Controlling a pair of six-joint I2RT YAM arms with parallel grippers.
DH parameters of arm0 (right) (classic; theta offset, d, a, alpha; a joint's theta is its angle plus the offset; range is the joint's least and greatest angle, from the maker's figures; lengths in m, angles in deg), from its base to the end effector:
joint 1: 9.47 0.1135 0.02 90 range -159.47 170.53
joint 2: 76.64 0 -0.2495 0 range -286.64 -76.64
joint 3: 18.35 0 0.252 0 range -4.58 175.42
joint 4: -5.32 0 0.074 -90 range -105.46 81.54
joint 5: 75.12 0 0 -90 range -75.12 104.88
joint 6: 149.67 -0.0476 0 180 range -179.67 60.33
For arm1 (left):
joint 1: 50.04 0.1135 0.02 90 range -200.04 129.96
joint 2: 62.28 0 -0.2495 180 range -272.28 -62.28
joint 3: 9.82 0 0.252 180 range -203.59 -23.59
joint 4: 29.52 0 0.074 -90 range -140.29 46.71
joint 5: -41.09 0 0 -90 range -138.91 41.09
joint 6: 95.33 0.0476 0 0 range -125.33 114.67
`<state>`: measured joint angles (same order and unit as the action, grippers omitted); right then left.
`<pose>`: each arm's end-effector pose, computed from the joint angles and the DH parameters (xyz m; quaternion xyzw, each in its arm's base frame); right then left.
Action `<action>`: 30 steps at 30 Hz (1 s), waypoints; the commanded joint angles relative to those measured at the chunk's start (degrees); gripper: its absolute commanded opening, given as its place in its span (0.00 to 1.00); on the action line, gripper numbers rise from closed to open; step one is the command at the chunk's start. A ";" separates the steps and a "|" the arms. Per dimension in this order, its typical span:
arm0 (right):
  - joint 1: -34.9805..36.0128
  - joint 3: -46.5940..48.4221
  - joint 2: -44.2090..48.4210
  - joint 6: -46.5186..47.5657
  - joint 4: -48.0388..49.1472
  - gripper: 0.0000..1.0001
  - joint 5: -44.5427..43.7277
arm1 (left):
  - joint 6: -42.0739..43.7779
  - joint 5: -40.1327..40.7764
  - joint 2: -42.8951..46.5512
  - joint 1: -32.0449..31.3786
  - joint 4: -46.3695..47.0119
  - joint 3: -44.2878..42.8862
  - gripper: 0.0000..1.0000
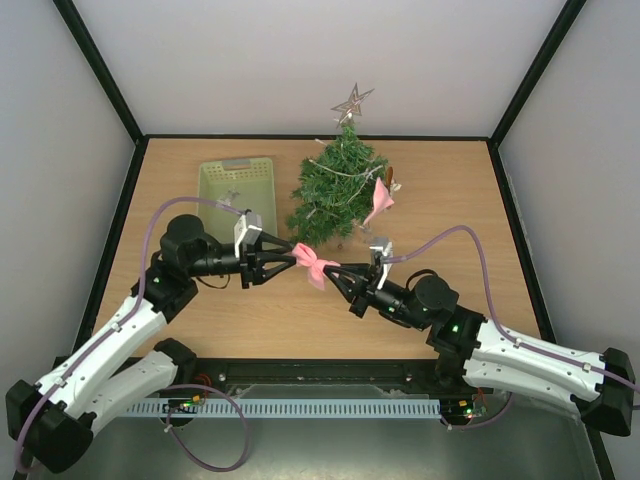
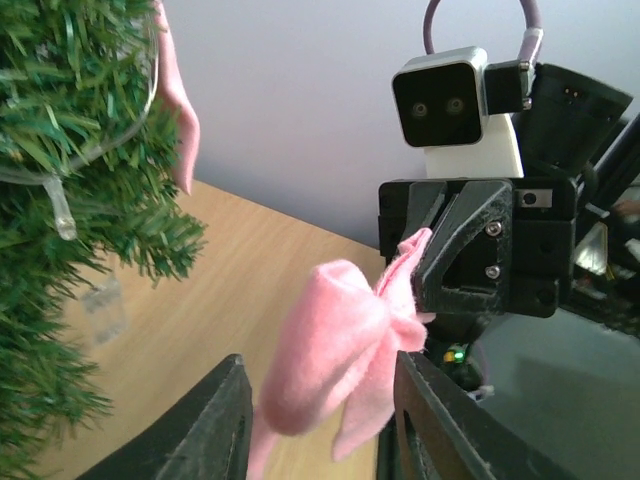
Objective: Decorate the small christmas tree
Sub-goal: Place the decoration item on the Christmas tree.
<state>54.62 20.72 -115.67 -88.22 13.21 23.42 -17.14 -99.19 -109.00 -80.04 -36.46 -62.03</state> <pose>0.0802 0.1813 0.2875 -0.2533 0.6063 0.5778 0.4842 0.1585 -0.1338 0.3166 0.3953 0.5931 -0.5097 0.4818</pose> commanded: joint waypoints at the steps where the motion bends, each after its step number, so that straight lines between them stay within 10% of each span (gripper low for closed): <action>1: 0.25 -0.42 0.82 0.26 0.97 0.02 0.21 | 0.25 -4.64 -1.79 -0.14 0.95 -1.79 0.36; 16: 0.24 -1.10 0.85 0.58 1.87 0.02 -0.67 | 5.97 -6.06 -3.80 -0.15 -2.74 -4.51 0.02; 30: 0.24 -1.26 9.20 2.62 -5.19 0.46 -13.42 | 16.12 -11.21 -13.58 7.27 -10.74 -10.71 0.02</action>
<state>54.64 19.96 -109.79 -86.54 10.79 16.29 -4.16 -105.81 -119.88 -76.28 -45.42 -71.32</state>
